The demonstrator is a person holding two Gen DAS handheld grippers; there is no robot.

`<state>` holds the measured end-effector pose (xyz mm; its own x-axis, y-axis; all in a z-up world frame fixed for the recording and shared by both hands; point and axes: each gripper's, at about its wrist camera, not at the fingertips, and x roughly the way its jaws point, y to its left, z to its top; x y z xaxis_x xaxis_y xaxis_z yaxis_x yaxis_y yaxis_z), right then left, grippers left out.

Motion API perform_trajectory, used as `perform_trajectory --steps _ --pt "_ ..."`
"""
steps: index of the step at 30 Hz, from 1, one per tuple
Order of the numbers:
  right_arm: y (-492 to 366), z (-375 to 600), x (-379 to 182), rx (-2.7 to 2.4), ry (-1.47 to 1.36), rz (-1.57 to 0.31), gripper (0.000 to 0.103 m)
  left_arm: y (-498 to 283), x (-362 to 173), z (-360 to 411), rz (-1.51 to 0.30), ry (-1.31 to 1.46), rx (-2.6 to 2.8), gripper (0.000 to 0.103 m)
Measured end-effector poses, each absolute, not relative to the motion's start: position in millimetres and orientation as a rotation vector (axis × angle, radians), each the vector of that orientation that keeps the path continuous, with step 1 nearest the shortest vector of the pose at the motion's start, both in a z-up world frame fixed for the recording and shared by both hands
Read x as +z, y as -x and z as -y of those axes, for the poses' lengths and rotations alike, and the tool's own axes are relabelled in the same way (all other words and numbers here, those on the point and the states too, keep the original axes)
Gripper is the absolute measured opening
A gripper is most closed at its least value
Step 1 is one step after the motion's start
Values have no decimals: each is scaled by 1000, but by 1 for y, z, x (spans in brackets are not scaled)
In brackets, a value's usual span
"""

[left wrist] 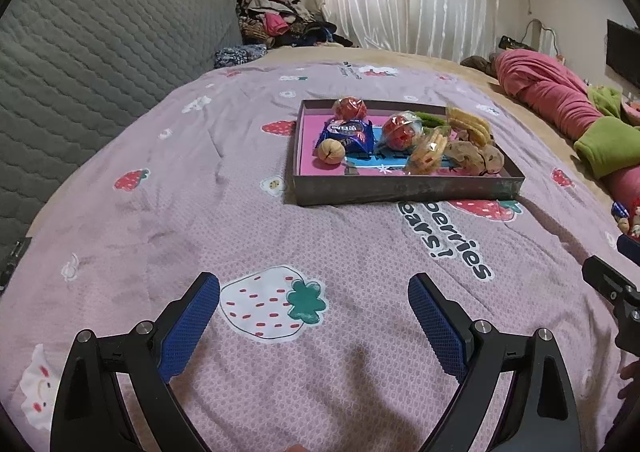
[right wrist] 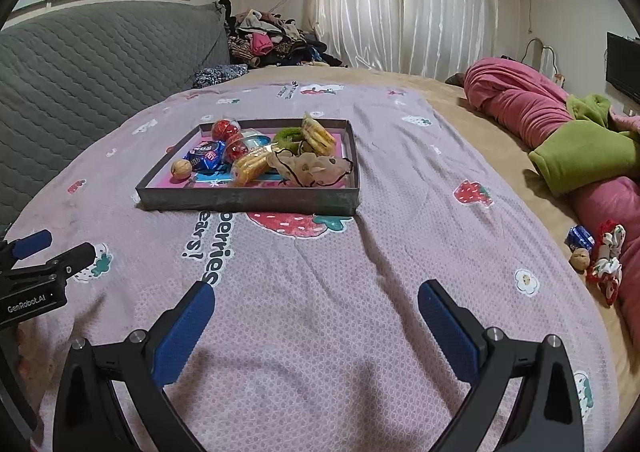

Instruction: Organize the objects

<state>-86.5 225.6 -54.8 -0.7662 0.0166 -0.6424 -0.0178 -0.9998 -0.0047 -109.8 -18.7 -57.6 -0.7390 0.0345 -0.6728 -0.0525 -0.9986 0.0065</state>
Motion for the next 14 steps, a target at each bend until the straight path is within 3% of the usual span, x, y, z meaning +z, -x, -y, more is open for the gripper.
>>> perform_trajectory --steps 14 --pt "91 -225 -71 2914 1116 10 103 114 -67 18 -67 1093 2912 95"
